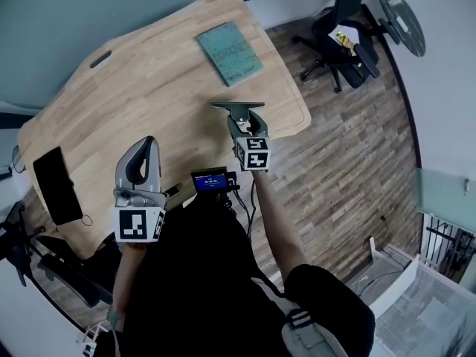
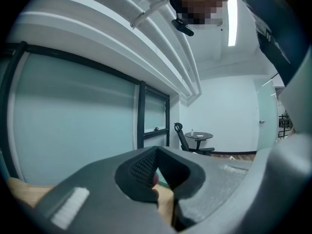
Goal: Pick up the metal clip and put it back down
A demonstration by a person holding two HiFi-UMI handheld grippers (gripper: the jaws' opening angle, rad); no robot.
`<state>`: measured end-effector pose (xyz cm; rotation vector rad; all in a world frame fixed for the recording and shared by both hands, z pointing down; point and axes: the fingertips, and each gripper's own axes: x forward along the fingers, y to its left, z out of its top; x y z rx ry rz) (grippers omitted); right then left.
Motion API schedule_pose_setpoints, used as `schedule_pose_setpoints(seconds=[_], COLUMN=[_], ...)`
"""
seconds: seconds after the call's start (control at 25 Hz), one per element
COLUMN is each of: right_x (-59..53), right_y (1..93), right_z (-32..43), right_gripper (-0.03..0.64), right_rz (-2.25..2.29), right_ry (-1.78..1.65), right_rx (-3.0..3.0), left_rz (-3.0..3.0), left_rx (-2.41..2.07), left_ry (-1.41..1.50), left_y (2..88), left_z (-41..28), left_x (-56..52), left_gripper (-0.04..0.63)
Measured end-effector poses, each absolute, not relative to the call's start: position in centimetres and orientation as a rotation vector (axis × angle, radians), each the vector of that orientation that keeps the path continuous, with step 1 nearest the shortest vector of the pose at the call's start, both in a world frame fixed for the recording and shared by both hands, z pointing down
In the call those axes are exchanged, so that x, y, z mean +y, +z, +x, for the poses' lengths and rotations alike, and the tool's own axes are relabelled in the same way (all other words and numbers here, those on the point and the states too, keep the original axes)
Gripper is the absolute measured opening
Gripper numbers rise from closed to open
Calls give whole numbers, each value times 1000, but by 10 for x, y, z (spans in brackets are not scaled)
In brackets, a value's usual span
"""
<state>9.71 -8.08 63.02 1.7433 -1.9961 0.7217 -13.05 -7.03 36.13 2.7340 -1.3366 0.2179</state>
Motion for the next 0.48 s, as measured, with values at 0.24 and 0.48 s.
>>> schedule_pose_setpoints(seconds=[0.24,0.48], right_x=[-86,-87], right_y=[581,528], right_z=[87,83], right_gripper=[281,281], right_rz=[1740,1765], right_ry=[630,520], right_rx=[-2109,-2216], left_rz=[2735,2736], left_rx=[-1358,-1386], left_ry=[191,171], left_y=[356,353], left_z=[-124,-117], left_x=[-72,-73], left_gripper=[0,0])
